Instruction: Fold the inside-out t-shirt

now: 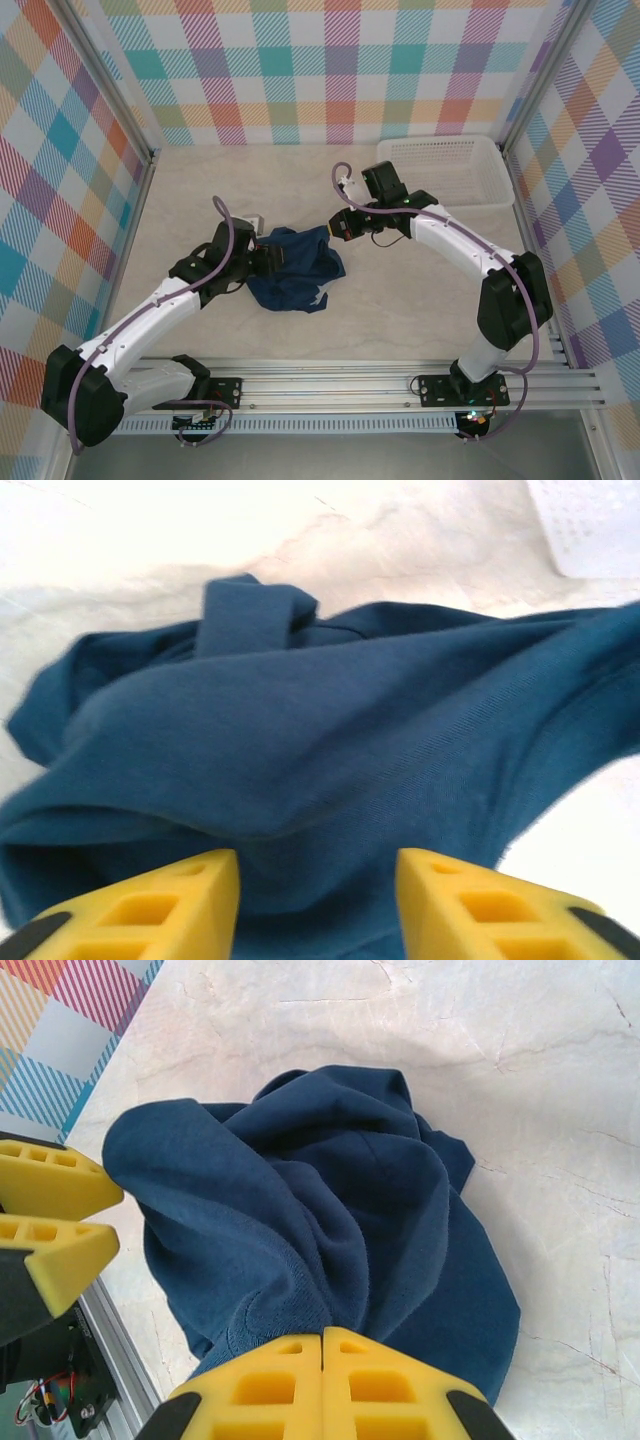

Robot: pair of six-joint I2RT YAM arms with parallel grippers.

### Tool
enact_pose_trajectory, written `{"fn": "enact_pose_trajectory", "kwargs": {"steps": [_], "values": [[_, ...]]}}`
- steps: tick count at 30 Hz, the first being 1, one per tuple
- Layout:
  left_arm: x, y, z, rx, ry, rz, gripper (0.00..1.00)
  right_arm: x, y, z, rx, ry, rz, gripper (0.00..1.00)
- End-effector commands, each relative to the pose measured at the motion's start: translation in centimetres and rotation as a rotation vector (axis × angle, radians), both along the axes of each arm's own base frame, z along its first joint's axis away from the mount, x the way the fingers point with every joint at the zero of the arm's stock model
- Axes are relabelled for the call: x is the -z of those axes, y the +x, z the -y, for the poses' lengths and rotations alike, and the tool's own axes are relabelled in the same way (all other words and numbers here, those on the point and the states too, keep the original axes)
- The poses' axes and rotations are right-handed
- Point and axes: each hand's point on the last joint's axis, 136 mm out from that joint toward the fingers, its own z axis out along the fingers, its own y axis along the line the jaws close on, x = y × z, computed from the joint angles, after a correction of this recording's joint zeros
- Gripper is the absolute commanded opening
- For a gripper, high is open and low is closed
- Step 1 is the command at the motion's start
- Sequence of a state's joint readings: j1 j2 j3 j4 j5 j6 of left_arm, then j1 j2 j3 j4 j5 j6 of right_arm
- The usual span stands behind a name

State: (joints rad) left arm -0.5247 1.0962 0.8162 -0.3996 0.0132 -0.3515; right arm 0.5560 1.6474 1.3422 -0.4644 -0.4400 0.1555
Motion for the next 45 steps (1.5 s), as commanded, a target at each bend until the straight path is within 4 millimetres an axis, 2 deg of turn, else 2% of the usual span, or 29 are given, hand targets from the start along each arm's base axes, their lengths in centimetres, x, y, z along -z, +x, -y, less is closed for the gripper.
{"fn": "enact_pose_trajectory", "kwargs": {"steps": [1,4,6,11,13,15,16,19,21,26,30,32,35,37,38,39,40,42,45], "values": [[-2.6,-0.3,2.3,0.138,-0.089,0.065,0.51,-2.0,-0.2,-0.3,-0.041,0.039,0.042,0.0],[-3.8,-1.0,4.3,0.246,-0.127,0.107,0.58,-2.3,-0.1,-0.4,-0.051,0.033,0.046,0.0],[-3.8,-0.9,4.6,0.268,-0.086,0.125,0.63,-2.2,0.0,-0.4,-0.051,0.026,0.05,0.0],[-2.2,0.5,3.4,0.246,0.098,0.114,0.67,-2.4,0.3,-0.2,-0.048,0.015,0.062,0.0],[-2.2,1.1,2.2,0.216,0.195,0.125,0.69,-2.5,0.3,-0.1,-0.05,0.008,0.064,0.0],[-2.2,1.2,2.0,0.236,0.232,0.137,0.72,-2.5,0.4,0.0,-0.047,0.004,0.064,0.0],[-2.1,0.9,2.4,0.265,0.221,0.133,0.74,-2.5,0.5,0.1,-0.042,0.004,0.063,0.0],[-2.3,-0.8,5.9,0.419,0.092,0.146,0.74,-2.9,0.6,-0.2,-0.045,0.025,0.049,0.0],[-2.2,-1.2,7.2,0.458,0.071,0.164,0.75,-3.2,0.6,-0.5,-0.054,0.044,0.044,0.0],[-0.2,0.0,7.6,0.443,0.156,0.134,0.74,-3.3,0.7,-0.6,-0.05,0.047,0.046,0.0],[0.9,1.3,8.8,0.441,0.161,0.117,0.65,-3.5,0.7,-0.6,-0.05,0.052,0.04,0.0],[0.4,2.4,9.8,0.431,0.127,0.152,0.57,-3.5,0.7,-0.7,-0.047,0.057,0.04,0.0],[-1.0,3.4,10.7,0.408,0.081,0.187,0.27,-3.4,0.9,-0.6,-0.035,0.049,0.034,0.0],[-2.7,3.8,10.3,0.362,0.058,0.219,0.05,-3.1,1.7,0.2,0.013,-0.011,0.037,0.0],[-4.0,3.8,9.8,0.332,0.04,0.245,0.0,-3.0,2.2,0.7,0.039,-0.047,0.047,0.0],[-5.4,3.8,9.1,0.289,0.006,0.27,0.0,-3.0,2.8,1.4,0.068,-0.09,0.064,0.07],[-6.7,3.7,8.3,0.245,-0.038,0.287,0.0,-3.1,3.1,2.1,0.091,-0.128,0.083,0.19],[-8.3,3.5,7.3,0.204,-0.115,0.293,0.0,-3.1,3.0,3.4,0.108,-0.179,0.115,0.37],[-8.7,3.4,6.3,0.182,-0.15,0.267,0.0,-2.0,1.2,4.7,0.09,-0.165,0.14,0.49]]}}
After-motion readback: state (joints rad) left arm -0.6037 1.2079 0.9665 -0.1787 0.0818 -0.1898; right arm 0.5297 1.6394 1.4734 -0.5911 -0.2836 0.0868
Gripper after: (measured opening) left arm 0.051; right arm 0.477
